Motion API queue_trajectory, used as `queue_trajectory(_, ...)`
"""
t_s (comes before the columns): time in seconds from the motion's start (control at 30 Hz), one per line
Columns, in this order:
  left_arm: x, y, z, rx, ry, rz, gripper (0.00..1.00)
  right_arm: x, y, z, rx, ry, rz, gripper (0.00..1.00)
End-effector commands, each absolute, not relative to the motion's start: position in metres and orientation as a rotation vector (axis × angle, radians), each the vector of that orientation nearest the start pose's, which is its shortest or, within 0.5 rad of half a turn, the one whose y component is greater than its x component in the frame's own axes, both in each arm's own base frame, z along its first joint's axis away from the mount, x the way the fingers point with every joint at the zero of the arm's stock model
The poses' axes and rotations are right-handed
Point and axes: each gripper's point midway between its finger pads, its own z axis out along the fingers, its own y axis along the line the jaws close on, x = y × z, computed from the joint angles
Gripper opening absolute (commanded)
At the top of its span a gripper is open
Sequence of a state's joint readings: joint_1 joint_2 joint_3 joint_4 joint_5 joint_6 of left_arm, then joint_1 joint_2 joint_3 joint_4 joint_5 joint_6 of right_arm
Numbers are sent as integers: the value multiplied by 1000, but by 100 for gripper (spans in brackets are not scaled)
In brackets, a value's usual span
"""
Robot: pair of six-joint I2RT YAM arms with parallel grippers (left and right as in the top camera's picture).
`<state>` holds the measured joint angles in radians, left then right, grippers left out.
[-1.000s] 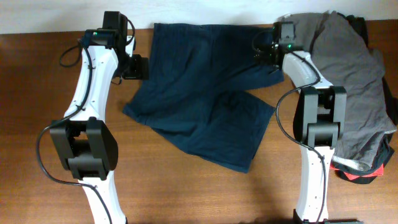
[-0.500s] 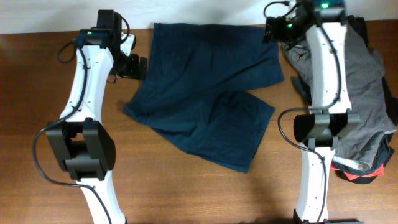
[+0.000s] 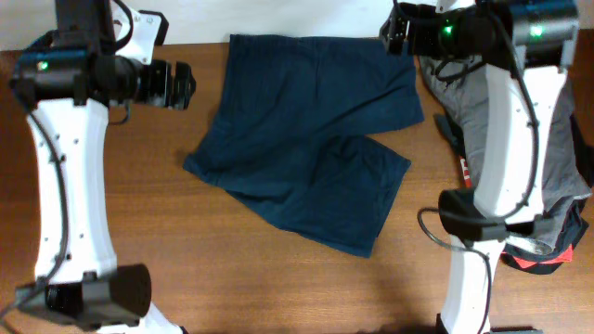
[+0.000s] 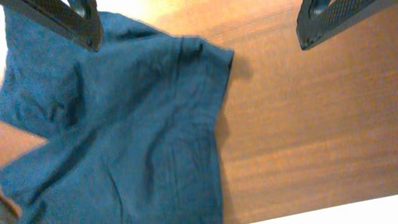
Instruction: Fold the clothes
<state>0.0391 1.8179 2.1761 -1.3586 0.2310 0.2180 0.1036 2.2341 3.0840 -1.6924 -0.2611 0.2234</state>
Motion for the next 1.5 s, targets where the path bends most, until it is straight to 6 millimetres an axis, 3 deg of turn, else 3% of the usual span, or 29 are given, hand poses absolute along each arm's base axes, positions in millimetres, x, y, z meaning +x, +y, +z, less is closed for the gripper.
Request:
queue_trajectory(0.0, 410, -26, 309, 379, 2547, -209, 99, 406, 98, 408, 6, 2373, 474, 99)
queue_trajectory(0.1, 401, -21, 300, 363, 2608, -183, 99, 375, 86, 409, 71, 2421, 368, 99)
queue_trajectory(0.17, 397, -12, 295, 346, 2642, -120, 99, 356, 75, 398, 140, 2477, 305, 99)
queue_trajectory(0.27, 399, 1, 288, 312, 2670, -24, 99, 332, 62, 372, 228, 2580, 253, 99)
queue_trajectory(0.4, 415, 4, 270, 315, 2678, -10, 99, 312, 51, 322, 308, 2757, 200, 99)
queue_trajectory(0.5, 432, -4, 241, 438, 2681, -61, 99, 303, 49, 284, 330, 2888, 158, 99)
queue_trajectory(0.6, 445, -15, 201, 652, 2693, -141, 99, 298, 49, 249, 344, 2980, 128, 99)
queue_trajectory(0.73, 459, -16, 148, 776, 2749, -181, 99, 301, 55, 208, 349, 3035, 163, 99)
queue_trajectory(0.93, 452, -18, 86, 867, 2874, -288, 99, 296, 80, 153, 354, 3103, 371, 99)
queue_trajectory(1.17, 447, -15, 53, 907, 2938, -336, 94, 284, 83, 119, 378, 3151, 403, 99)
queue_trajectory(1.3, 443, -10, 40, 891, 2978, -360, 82, 278, 88, 108, 389, 3169, 447, 99)
queue_trajectory(1.4, 437, -7, 35, 881, 3007, -381, 79, 271, 90, 99, 431, 3192, 462, 99)
queue_trajectory(1.47, 432, -7, 33, 882, 3028, -399, 70, 267, 90, 96, 437, 3204, 464, 99)
